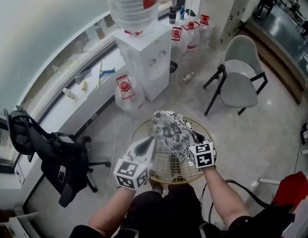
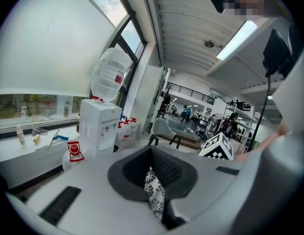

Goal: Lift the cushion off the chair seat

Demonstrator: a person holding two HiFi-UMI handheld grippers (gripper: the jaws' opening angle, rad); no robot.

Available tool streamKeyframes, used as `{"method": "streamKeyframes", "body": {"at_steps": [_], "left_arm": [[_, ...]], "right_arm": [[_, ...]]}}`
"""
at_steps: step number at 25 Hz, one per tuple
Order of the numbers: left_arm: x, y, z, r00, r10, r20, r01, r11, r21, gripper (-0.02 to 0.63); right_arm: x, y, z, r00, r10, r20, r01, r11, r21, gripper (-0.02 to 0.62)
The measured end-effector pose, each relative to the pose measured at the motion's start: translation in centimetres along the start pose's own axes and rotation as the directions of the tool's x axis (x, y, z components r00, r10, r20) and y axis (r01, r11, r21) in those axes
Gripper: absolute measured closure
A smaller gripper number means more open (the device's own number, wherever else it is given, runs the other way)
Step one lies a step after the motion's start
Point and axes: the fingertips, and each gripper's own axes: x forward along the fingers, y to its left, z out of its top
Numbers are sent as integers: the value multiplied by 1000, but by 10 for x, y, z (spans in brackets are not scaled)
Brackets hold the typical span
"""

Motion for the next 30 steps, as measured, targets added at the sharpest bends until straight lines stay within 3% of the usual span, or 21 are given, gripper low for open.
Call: {"method": "streamKeyframes", "body": {"at_steps": [7,11,15,19,25,30], "left_arm": [[-29,-12,31,997,-41,68,37,998,59,598],[-41,-30,45,988,-117,103,105,988,117,598],[-52,-40,57,981,-142,129,122,981,151,598],[-63,-60,67,960,-234,154,204,961,187,598],[-70,-63,80,960,-219,177,193,969,153,598],[-75,-74,95,958,-193,214,156,971,179,598]], "right_arm": [[-54,10,39,992,-56,109,54,998,27,566],[-85,7,52,986,-92,136,86,995,46,568],[-121,4,68,977,-120,179,105,991,88,569],[-154,3,80,966,-151,211,127,984,121,569],[-190,6,94,958,-156,240,119,979,163,569],[-216,-3,106,944,-146,296,97,980,174,569]]}}
